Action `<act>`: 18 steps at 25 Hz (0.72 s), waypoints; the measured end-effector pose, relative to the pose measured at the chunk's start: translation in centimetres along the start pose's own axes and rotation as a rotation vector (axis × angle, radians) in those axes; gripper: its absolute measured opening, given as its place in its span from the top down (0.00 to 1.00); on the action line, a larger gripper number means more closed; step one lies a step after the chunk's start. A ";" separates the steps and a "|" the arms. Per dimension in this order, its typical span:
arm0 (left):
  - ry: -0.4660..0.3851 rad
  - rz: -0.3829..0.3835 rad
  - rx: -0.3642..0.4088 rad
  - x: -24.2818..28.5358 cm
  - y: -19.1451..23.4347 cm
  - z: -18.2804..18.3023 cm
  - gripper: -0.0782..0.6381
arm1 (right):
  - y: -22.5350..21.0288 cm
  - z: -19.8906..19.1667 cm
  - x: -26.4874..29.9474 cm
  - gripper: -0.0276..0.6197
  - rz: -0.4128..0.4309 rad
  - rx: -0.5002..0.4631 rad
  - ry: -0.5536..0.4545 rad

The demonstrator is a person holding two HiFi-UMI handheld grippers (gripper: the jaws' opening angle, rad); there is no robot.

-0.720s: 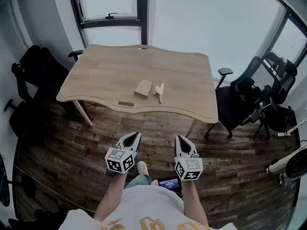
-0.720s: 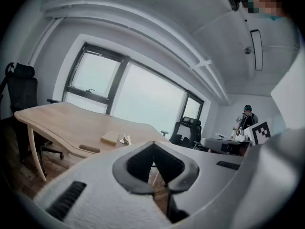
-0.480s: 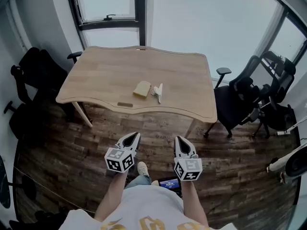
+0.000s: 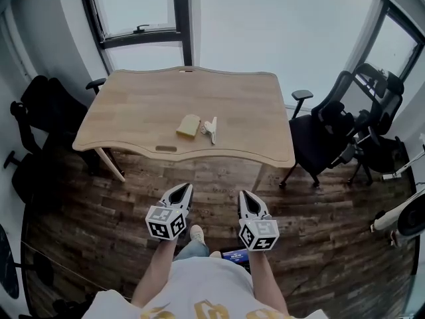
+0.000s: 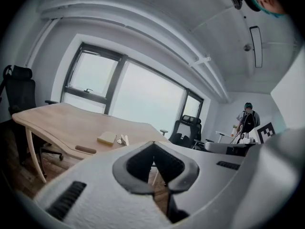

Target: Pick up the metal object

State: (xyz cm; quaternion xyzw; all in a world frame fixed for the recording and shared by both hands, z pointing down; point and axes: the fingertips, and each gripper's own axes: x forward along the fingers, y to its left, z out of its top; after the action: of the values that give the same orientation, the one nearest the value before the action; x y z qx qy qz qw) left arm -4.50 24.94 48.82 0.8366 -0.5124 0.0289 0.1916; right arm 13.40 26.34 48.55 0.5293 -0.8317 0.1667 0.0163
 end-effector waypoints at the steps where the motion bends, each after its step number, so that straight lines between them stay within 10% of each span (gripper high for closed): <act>1: 0.003 0.004 -0.004 0.1 0.2 -0.2 0.86 | -0.1 -0.1 0.1 0.94 0.002 0.000 0.004; 18: 0.035 0.000 -0.072 12.5 7.8 2.1 0.86 | -5.0 0.5 13.7 0.94 0.025 0.011 0.100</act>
State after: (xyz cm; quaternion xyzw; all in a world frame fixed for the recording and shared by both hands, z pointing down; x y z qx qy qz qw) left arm -5.68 10.56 52.23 0.8284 -0.5098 0.0251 0.2308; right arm 11.85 12.33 52.16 0.5099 -0.8355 0.1979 0.0528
